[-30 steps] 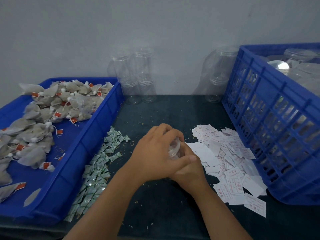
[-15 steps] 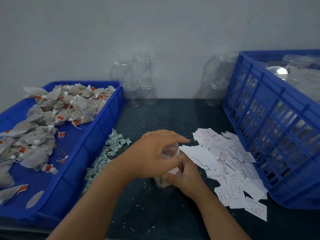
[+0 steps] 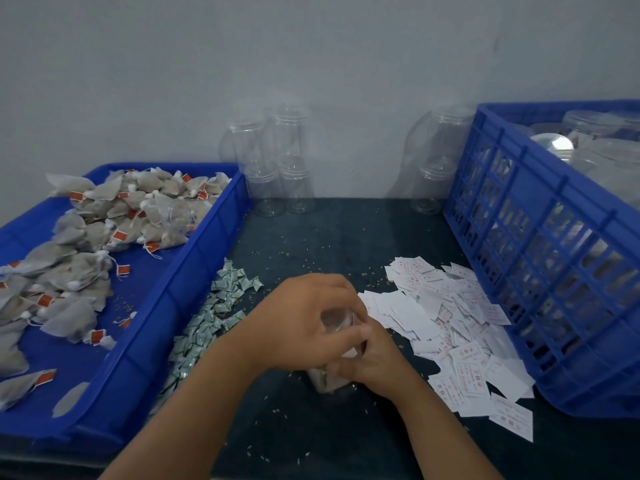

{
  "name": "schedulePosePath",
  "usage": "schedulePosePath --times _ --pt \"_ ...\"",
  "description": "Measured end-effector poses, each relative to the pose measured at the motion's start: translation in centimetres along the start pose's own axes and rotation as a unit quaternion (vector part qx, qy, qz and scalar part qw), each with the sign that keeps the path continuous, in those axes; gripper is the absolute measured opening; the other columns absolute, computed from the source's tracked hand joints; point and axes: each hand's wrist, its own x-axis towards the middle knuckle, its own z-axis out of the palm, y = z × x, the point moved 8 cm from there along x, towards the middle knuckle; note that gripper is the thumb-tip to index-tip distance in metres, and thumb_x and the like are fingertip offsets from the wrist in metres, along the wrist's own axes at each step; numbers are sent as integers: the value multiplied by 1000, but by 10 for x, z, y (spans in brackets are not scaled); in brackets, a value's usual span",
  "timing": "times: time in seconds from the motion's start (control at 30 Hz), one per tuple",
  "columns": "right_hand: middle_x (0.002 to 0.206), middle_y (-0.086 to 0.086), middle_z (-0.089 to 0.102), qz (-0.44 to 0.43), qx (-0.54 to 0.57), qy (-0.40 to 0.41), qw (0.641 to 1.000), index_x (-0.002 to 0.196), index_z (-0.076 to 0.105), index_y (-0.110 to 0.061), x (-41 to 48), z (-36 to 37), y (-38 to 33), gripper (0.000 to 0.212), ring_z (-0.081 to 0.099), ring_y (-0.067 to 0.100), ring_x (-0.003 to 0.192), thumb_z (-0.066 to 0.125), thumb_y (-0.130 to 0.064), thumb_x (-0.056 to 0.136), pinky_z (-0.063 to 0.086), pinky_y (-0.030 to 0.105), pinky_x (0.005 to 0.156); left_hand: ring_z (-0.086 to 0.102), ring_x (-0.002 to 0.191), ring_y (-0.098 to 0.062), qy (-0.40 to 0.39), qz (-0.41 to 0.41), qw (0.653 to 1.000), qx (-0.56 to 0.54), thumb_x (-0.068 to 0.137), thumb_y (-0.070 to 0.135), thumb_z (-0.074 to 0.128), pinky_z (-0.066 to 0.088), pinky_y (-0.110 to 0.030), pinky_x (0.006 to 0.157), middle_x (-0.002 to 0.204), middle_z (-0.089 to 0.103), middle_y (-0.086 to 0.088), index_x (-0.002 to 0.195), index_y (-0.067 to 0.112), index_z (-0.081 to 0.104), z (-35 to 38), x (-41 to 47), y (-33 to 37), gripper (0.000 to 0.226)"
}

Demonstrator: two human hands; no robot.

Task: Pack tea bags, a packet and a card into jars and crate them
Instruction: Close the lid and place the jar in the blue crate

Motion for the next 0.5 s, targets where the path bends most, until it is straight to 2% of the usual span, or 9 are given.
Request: schedulePosePath --times 0.1,0.17,0.2,0.3,0.37,0.43,0.5 --pt "119 -7 79 14 -21 18 1000 125 69 -44 0 -1 6 58 75 16 113 89 -27 73 58 29 93 57 121 1 -6 -36 999 -2 96 47 69 41 -19 106 128 66 18 130 32 71 1 -1 -9 37" --pt "112 -4 80 22 -32 47 998 125 68 -39 -2 -1 9 59 78 17 104 90 -23 72 64 36 83 47 132 0 17 -114 992 45 97 63 56 36 -22 112 145 52 20 147 40 53 5 -4 -19 56" --pt "115 -5 80 16 -38 66 997 128 67 -39 -3 -2 9 63 78 16 105 91 -23 73 65 37 83 47 133 -4 33 -157 985 58 96 69 50 38 -24 111 147 49 20 150 41 48 8 -6 -23 61" --pt "122 -9 78 -19 -96 80 992 137 62 -38 -5 -3 4 65 76 16 114 89 -26 79 63 44 93 58 120 -11 106 -220 967 73 93 72 42 46 -27 101 134 59 15 139 37 58 12 -7 -22 59" --pt "119 -6 79 -18 -97 70 993 136 64 -28 -5 -2 3 60 76 20 111 86 -21 81 63 48 91 64 111 -14 135 -241 956 98 96 69 43 51 -33 97 124 65 11 131 35 63 10 -6 -23 54" --pt "112 -7 78 -29 -114 85 989 132 64 -23 -6 -2 -3 55 77 20 103 84 -23 80 61 36 82 67 102 -17 147 -243 950 131 95 69 40 53 -35 90 115 68 9 125 33 66 7 -5 -20 54" --pt "106 -13 76 -49 -133 102 985 128 63 -26 -9 1 -8 55 75 14 96 83 -27 77 53 22 76 67 94 -18 138 -249 946 157 89 71 29 53 -34 82 108 67 8 120 32 66 6 -3 -15 63"
